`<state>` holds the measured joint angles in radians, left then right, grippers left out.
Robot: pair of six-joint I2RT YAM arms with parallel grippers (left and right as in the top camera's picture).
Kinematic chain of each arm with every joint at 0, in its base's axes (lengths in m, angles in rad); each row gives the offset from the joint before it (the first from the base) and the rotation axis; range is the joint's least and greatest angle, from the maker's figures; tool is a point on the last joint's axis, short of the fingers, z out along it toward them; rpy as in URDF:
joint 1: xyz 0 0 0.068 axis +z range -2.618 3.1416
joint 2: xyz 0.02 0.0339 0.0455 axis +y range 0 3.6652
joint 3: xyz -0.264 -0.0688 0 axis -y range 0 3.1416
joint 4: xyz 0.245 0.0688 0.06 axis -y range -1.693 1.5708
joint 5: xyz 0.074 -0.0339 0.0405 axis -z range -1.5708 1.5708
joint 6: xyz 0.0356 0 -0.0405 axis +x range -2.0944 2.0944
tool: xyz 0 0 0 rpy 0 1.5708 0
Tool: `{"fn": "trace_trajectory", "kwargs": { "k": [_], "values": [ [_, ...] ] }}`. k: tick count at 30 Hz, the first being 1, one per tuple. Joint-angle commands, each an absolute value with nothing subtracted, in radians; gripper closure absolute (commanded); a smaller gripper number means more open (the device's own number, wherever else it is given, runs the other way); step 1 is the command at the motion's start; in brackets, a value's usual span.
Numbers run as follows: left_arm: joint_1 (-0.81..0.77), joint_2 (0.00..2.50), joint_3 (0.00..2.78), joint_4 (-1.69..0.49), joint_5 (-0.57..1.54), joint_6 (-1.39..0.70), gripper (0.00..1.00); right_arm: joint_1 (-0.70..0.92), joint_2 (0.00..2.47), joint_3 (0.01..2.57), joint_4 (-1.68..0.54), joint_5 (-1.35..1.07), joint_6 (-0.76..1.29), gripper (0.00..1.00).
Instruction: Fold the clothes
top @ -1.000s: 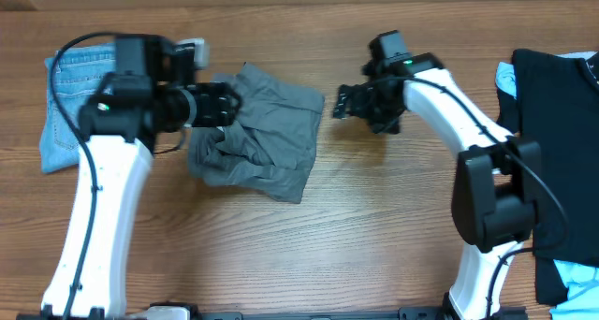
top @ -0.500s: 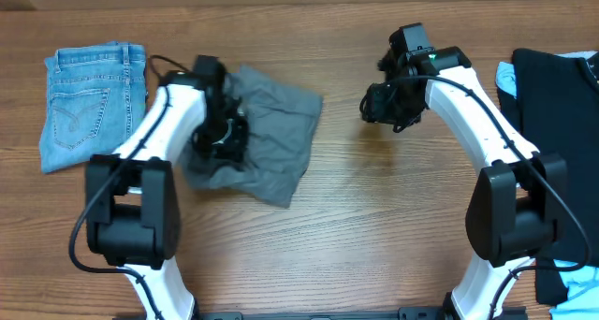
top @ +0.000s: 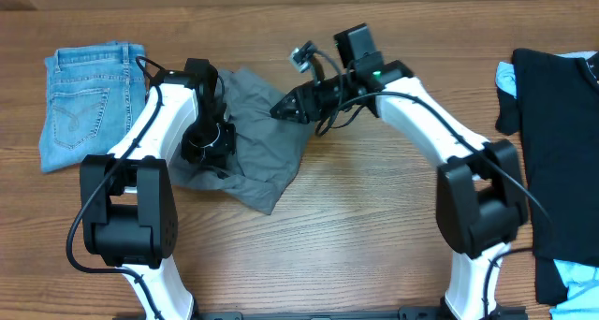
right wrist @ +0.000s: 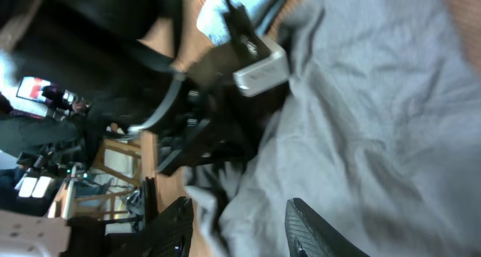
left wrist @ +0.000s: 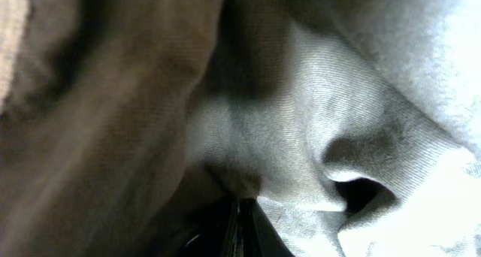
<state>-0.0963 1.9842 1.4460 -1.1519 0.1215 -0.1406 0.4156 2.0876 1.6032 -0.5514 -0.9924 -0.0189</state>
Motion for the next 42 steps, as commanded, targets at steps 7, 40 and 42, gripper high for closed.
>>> {"fn": "trace_trajectory", "kwargs": {
  "k": [7,40,42],
  "values": [
    [-0.092,1.984,1.405,-1.124,-0.014,-0.166,0.84,0.444,2.341,1.610,-0.422,-0.669,0.210,0.51],
    [-0.137,2.255,1.760,-0.741,0.556,-0.117,0.88,0.173,1.855,1.623,-0.942,-0.384,0.149,0.25],
    [-0.081,2.286,1.759,-0.759,0.462,-0.253,0.89,0.173,1.855,1.623,-0.969,-0.374,0.129,0.25]
  ]
}}
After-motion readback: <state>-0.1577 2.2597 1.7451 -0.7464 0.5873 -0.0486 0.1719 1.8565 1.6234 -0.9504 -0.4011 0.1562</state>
